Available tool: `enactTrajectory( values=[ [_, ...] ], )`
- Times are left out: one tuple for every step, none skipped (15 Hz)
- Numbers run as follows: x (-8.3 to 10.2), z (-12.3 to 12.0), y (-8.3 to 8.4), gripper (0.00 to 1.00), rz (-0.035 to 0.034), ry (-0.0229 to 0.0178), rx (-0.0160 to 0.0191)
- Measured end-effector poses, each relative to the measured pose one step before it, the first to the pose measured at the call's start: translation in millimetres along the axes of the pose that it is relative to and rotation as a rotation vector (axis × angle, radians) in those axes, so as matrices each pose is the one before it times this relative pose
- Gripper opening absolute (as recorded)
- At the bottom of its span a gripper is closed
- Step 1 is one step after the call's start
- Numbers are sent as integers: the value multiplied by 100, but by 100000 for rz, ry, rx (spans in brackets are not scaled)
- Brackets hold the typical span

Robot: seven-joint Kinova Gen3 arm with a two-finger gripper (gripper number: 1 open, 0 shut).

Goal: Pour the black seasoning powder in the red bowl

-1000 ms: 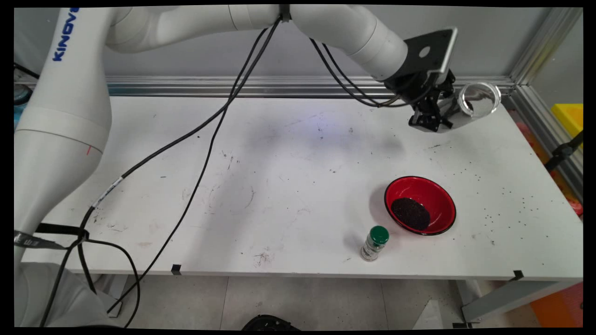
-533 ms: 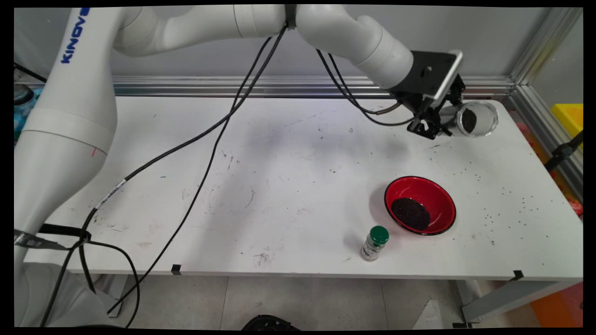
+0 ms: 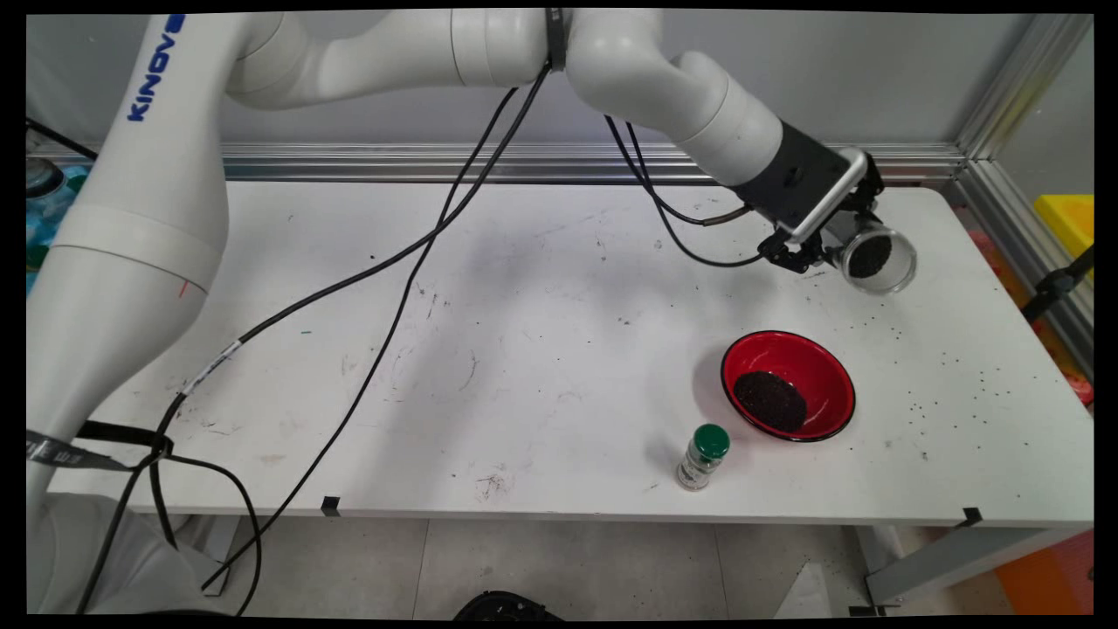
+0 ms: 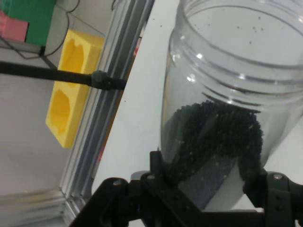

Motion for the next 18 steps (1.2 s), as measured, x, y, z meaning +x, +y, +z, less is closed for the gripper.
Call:
enactTrajectory(
  values=[
    [108, 101, 90, 0, 3373, -243, -48],
    [127, 113, 97, 0, 3710, -256, -47],
    [130, 112, 93, 0, 3512, -250, -21],
    [88, 76, 54, 0, 2388, -201, 38],
    [81, 60, 37, 0, 2434, -243, 118],
    [91, 71, 49, 0, 2757, -292, 123],
    [93, 69, 55, 0, 2837, -301, 122],
    [116, 85, 77, 0, 3500, -383, 216],
    [94, 69, 53, 0, 2554, -268, 254],
    [69, 50, 36, 0, 1668, -160, 170],
    [108, 69, 43, 0, 2458, -225, 363],
    [125, 95, 63, 0, 2976, -295, 371],
    [124, 104, 75, 0, 3020, -309, 321],
    [108, 90, 55, 0, 2528, -255, 252],
    [143, 120, 72, 0, 3122, -287, 328],
    [126, 118, 66, 0, 3013, -345, 316],
    [112, 116, 45, 0, 2677, -348, 252],
    [126, 141, 35, 0, 3086, -435, 304]
  ],
)
